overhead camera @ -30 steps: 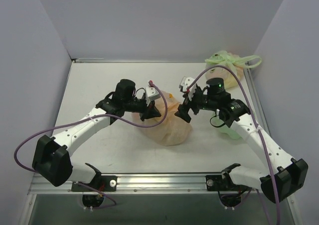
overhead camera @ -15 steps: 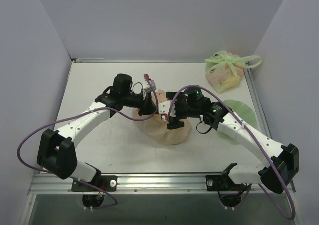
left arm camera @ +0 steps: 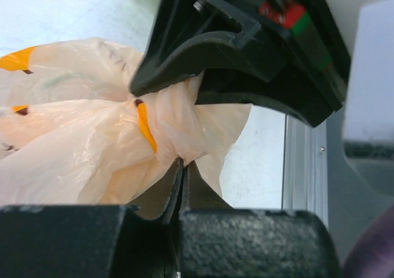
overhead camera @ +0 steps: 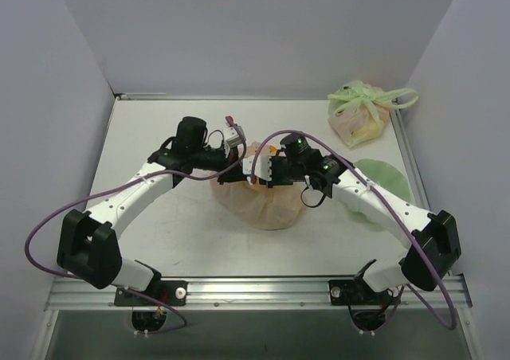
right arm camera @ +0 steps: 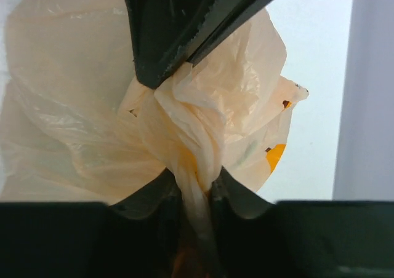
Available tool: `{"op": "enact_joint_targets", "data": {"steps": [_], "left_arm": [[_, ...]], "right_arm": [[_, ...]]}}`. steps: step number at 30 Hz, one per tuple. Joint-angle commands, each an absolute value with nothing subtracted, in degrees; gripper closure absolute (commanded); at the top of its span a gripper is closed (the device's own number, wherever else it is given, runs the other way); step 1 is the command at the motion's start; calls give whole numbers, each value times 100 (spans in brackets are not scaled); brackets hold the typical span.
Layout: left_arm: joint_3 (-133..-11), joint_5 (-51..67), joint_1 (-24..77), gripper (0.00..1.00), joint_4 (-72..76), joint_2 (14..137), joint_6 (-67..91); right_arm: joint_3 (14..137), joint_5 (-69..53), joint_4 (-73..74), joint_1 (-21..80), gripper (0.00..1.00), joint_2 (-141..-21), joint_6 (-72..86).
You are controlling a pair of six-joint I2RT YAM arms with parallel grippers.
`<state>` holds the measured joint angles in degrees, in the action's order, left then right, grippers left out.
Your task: Place the fake fruits into the plastic bag and tie a complex knot
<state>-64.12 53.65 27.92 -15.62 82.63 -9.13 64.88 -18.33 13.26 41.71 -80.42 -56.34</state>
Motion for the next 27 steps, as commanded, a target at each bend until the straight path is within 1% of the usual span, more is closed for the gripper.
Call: {"op": "enact_joint_targets", "data": {"steps": [1,2,3,7,8,10,11,13,16,17,19,20,22,23,27], "left_arm": [[-6574,5274,2839,100,-1932,7823,-1580],[-6557,5247,2839,100,-2003,7744,-1686],[-6478,5186,2848,100,-2065,7665,-1801],[-6118,4783,2900,100,-2293,7234,-2310],[-6056,4712,2961,100,-2320,7216,-2346],[-5889,4528,3049,100,-2381,7251,-2478],[-5854,4396,3198,100,-2391,7277,-2505],[-5731,4124,3322,100,-2251,7391,-2453],[-5765,4228,3270,100,-1943,7497,-2057],[-5800,4436,3226,100,-1873,7506,-1952],[-5853,4631,3094,100,-1644,7488,-1574],[-5967,4841,3068,100,-1644,7497,-1512],[-6116,4983,3024,100,-1679,7541,-1328],[-6274,5088,3006,100,-1679,7567,-1249],[-6644,5352,2997,100,-1714,7769,-880]], "right_arm": [[7258,-1941,1757,4088,85,-8156,-4423],[7373,-2012,1862,4052,88,-8182,-4238],[7505,-2117,2150,4000,89,-8217,-3819],[7831,-2829,2513,3692,87,-8227,-2973],[7814,-2969,2514,3622,88,-8218,-2884],[7779,-3146,2557,3560,98,-8191,-2682],[7761,-3251,2584,3525,100,-8191,-2628],[7708,-3357,2645,3498,100,-8165,-2654],[7463,-3402,2681,3480,100,-8016,-2865],[7331,-3393,2672,3463,84,-7963,-2900],[7181,-3375,2672,3402,57,-7779,-3031],[7068,-3358,2602,3401,35,-7700,-3145],[6988,-3208,2514,3454,17,-7524,-3251],[6953,-3156,2444,3489,0,-7471,-3443],[6891,-2603,2180,3954,0,-7278,-3875]]}}
